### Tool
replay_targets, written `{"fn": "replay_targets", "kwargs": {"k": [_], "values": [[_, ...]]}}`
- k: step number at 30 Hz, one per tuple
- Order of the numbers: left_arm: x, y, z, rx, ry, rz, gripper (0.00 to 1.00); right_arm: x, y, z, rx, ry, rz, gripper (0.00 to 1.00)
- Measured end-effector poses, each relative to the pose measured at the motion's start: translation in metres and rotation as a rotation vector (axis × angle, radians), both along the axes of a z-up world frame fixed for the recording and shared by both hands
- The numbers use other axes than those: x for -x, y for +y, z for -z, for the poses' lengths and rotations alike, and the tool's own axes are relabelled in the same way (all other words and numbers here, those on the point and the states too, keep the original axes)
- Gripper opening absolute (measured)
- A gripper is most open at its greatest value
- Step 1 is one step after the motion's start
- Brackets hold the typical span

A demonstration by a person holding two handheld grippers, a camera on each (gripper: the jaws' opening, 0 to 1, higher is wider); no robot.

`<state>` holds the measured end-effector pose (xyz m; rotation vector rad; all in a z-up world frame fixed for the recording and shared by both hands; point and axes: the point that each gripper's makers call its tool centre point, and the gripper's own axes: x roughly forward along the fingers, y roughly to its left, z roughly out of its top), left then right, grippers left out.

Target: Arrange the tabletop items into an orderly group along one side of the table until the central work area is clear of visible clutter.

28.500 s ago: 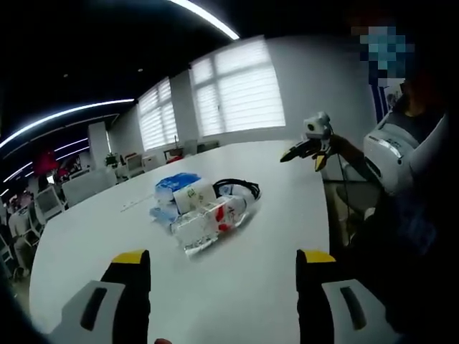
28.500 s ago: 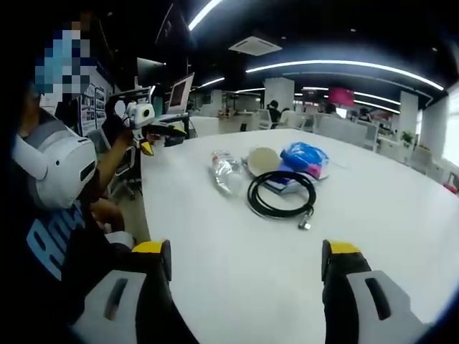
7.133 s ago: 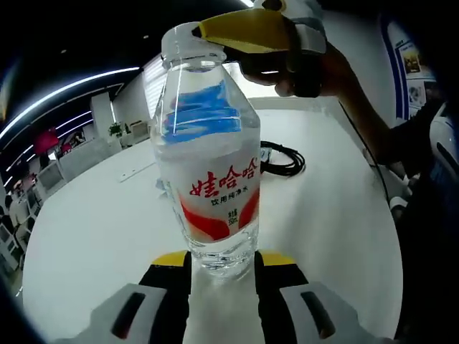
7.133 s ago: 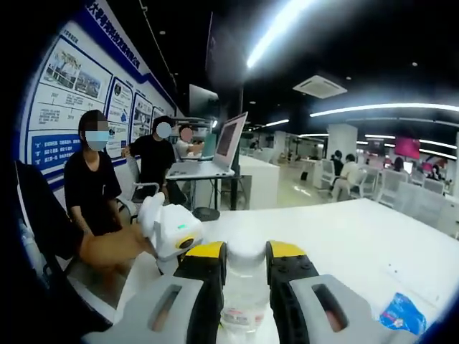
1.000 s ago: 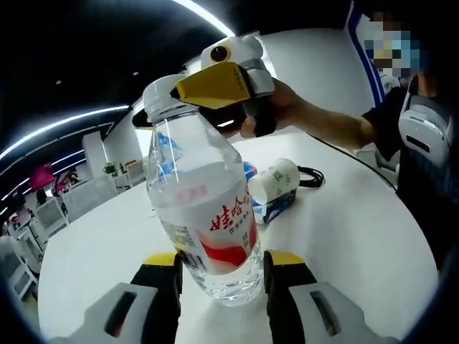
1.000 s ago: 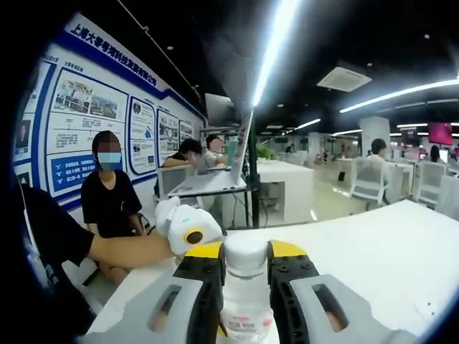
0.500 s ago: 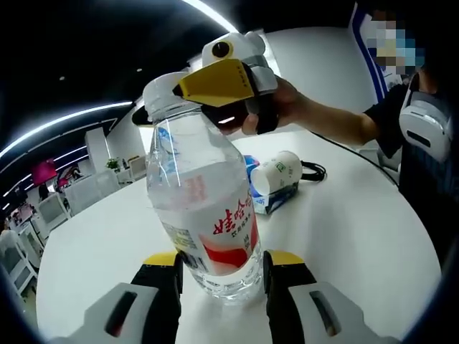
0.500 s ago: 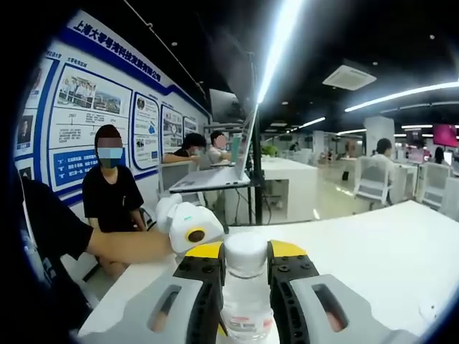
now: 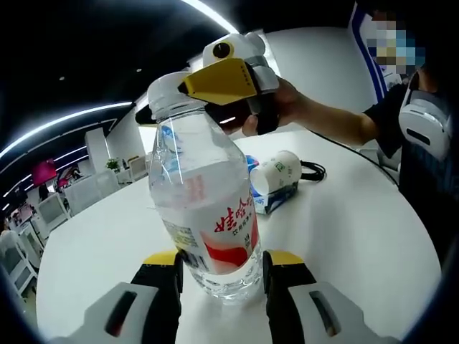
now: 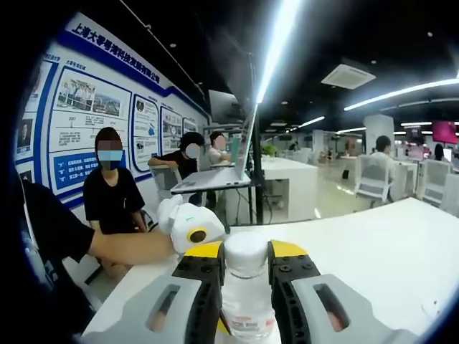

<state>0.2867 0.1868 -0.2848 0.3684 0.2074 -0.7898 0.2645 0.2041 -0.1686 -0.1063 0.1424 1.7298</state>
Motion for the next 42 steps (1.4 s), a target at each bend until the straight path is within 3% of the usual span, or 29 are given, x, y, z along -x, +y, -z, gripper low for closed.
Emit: {"fn": "replay_targets", "kwargs": {"k": [2,6,8,20,26,35,42], "values": [[0.000,0.000,0.000,-0.006,-0.001,-0.003,0.44,0.001,-0.001,-0.001,-0.001,-0.001,0.005,0.23],[0.002,0.000,0.001,-0.014,0.004,-0.015,0.45,-0.001,-0.001,-0.002,0.008,-0.021,0.043,0.39],[0.003,0.000,0.003,-0.019,0.012,-0.015,0.47,-0.002,-0.001,0.000,0.024,-0.048,0.053,0.39],[0.018,0.009,-0.004,0.005,-0.005,-0.076,0.57,0.000,-0.011,-0.007,0.008,-0.046,0.080,0.46],[0.030,0.013,-0.010,0.028,-0.011,-0.103,0.66,0.005,-0.015,-0.007,0.011,-0.065,0.096,0.55],[0.048,0.012,-0.016,0.024,0.005,-0.137,0.80,0.015,-0.021,-0.010,0.022,-0.169,0.129,0.74],[0.064,0.013,-0.013,-0.001,0.043,-0.164,0.88,0.030,-0.027,-0.019,-0.001,-0.181,0.118,0.82]]}}
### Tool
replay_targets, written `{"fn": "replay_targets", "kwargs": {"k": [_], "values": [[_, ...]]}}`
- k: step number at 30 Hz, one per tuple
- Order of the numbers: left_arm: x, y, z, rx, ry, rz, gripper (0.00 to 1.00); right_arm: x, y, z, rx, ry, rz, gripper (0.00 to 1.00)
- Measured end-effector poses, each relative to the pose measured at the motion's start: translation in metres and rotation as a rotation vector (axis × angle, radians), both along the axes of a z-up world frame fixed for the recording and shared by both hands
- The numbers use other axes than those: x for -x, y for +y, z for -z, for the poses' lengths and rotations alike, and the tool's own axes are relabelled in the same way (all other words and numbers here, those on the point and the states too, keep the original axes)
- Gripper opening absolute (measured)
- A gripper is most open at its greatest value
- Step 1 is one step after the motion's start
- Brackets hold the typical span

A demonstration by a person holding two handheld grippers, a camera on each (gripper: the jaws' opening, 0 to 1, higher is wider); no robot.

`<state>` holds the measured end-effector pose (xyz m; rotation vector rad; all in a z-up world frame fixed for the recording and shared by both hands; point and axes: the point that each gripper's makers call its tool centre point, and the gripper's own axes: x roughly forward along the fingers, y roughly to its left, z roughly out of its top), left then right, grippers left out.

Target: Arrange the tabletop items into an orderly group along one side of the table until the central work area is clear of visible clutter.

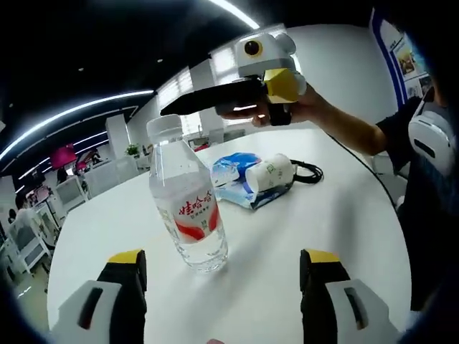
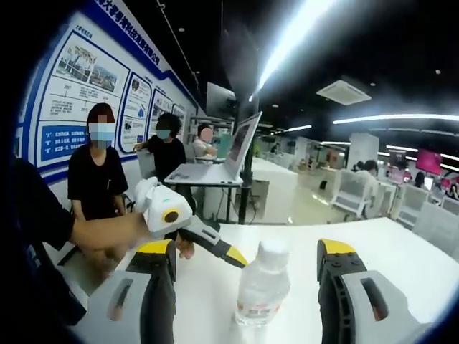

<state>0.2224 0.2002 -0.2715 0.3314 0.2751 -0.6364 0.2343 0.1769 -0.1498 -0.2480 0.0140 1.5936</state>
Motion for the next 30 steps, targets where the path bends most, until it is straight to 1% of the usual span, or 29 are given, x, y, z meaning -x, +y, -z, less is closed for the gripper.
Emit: {"fn": "replay_targets", "kwargs": {"k": [3,6,10,12,15,17,19,21,30], "values": [[0.008,-0.002,-0.004,0.008,-0.002,0.004,0.89,0.007,-0.003,-0.001,0.002,-0.001,-0.006,0.85],[0.012,-0.005,-0.005,0.013,0.004,-0.004,0.92,0.009,-0.006,-0.001,0.006,-0.002,-0.001,0.89],[0.014,-0.004,-0.006,0.018,0.015,-0.022,0.99,0.011,-0.008,0.002,0.025,-0.003,0.013,0.96],[0.015,-0.004,-0.007,0.020,0.018,-0.025,1.00,0.011,-0.009,0.003,0.031,-0.001,0.014,1.00],[0.017,-0.005,-0.006,0.029,0.033,-0.030,1.00,0.013,-0.012,0.005,0.044,0.013,0.020,1.00],[0.018,-0.007,-0.006,0.037,0.041,-0.033,1.00,0.013,-0.014,0.005,0.042,0.010,0.026,1.00],[0.019,-0.009,-0.007,0.042,0.041,-0.029,1.00,0.012,-0.015,0.004,0.039,0.005,0.032,1.00],[0.021,-0.013,-0.009,0.049,0.043,-0.019,1.00,0.012,-0.018,0.002,0.033,0.014,0.034,1.00],[0.024,-0.024,-0.013,0.043,0.035,-0.005,1.00,0.012,-0.031,0.001,0.027,0.011,0.044,0.99]]}}
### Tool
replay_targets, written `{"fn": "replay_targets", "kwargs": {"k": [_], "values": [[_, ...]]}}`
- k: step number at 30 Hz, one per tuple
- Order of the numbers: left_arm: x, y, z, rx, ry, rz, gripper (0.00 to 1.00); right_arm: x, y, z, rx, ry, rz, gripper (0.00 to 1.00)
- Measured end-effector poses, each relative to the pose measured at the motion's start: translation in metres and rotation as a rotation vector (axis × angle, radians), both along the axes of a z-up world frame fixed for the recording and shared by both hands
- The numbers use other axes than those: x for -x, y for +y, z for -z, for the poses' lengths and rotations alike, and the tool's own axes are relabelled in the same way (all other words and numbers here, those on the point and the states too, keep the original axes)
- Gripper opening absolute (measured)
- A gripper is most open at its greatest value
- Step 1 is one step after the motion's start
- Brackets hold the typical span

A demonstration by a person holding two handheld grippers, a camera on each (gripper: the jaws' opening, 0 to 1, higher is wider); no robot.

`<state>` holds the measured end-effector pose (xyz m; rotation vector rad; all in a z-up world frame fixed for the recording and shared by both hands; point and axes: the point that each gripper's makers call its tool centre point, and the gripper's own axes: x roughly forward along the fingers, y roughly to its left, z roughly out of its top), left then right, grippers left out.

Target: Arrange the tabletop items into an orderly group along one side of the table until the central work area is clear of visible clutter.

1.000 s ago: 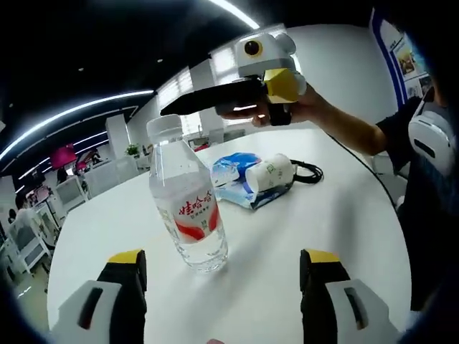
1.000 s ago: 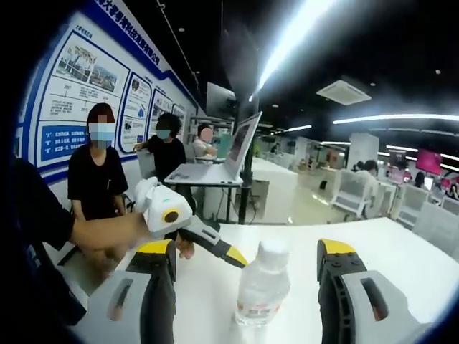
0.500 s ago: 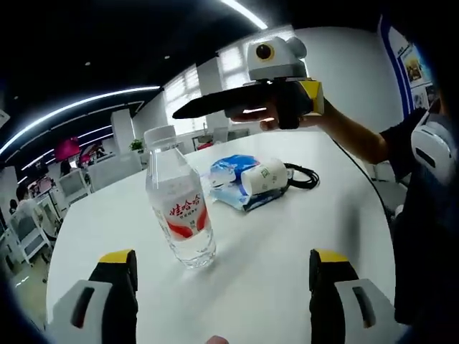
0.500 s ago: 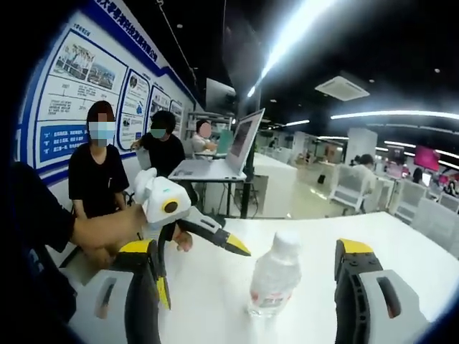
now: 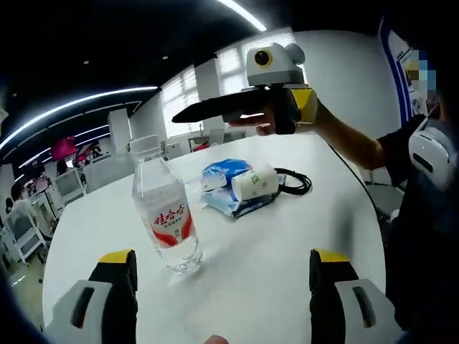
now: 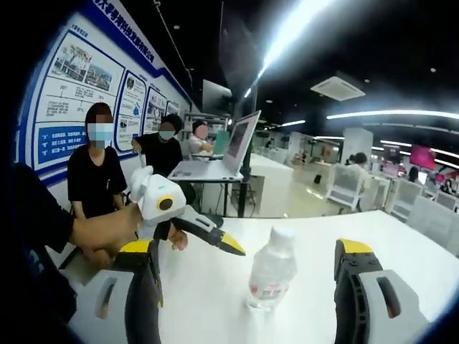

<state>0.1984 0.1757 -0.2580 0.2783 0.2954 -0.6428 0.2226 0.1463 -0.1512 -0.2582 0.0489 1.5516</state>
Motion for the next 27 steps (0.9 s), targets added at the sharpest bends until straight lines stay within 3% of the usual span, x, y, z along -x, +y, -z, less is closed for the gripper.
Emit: {"fn": "replay_targets", "kwargs": {"k": [27], "values": [[0.015,-0.043,-0.007,0.020,0.002,0.031,1.00,-0.005,-0.054,0.004,-0.019,0.013,0.049,0.93]]}}
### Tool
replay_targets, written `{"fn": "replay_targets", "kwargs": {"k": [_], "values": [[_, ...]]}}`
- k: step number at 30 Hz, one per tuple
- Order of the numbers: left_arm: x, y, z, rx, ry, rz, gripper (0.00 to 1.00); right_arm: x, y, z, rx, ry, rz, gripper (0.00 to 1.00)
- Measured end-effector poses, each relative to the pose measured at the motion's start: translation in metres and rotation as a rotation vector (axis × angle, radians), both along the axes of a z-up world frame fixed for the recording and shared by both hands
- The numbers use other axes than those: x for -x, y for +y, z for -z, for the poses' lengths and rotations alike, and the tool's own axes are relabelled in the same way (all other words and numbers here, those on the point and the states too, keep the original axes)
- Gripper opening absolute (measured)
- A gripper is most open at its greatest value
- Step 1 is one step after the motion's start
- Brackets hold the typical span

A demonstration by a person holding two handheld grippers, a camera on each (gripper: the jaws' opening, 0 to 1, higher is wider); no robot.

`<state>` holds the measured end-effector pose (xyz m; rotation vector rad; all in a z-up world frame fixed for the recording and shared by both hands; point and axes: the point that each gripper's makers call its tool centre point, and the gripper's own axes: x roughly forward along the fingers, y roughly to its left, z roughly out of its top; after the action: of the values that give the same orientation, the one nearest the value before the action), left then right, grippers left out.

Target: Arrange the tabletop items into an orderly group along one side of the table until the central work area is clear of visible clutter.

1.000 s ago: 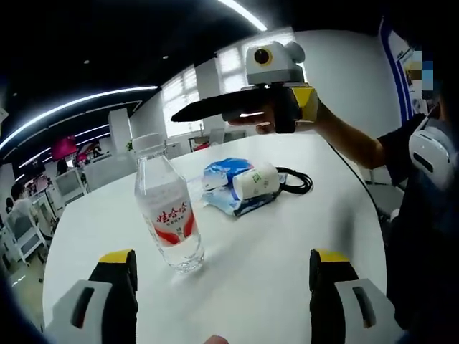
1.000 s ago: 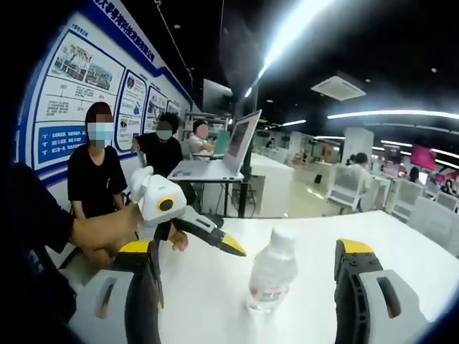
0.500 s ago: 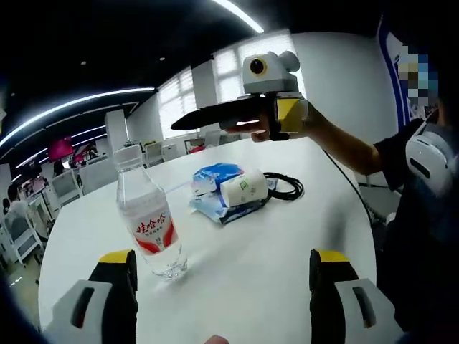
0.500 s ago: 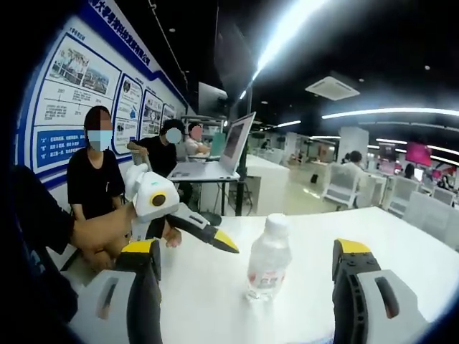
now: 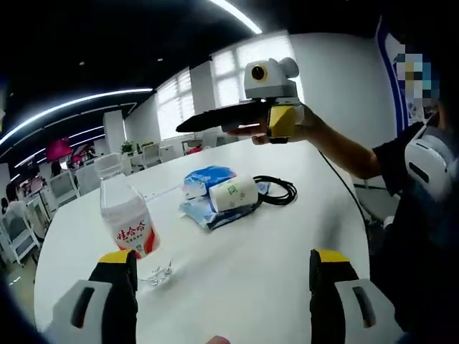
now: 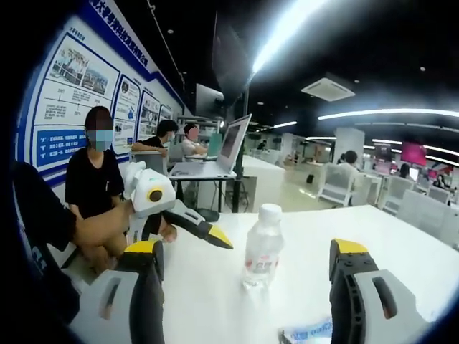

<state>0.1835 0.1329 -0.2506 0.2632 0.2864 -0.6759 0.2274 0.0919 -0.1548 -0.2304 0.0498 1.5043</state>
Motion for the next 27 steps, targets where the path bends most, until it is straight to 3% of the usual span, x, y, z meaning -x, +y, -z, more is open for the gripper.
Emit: {"fn": "replay_targets", "kwargs": {"k": [27], "values": [[0.001,-0.025,0.008,-0.008,0.007,0.006,0.99,-0.024,-0.064,0.026,0.006,0.007,0.106,0.83]]}}
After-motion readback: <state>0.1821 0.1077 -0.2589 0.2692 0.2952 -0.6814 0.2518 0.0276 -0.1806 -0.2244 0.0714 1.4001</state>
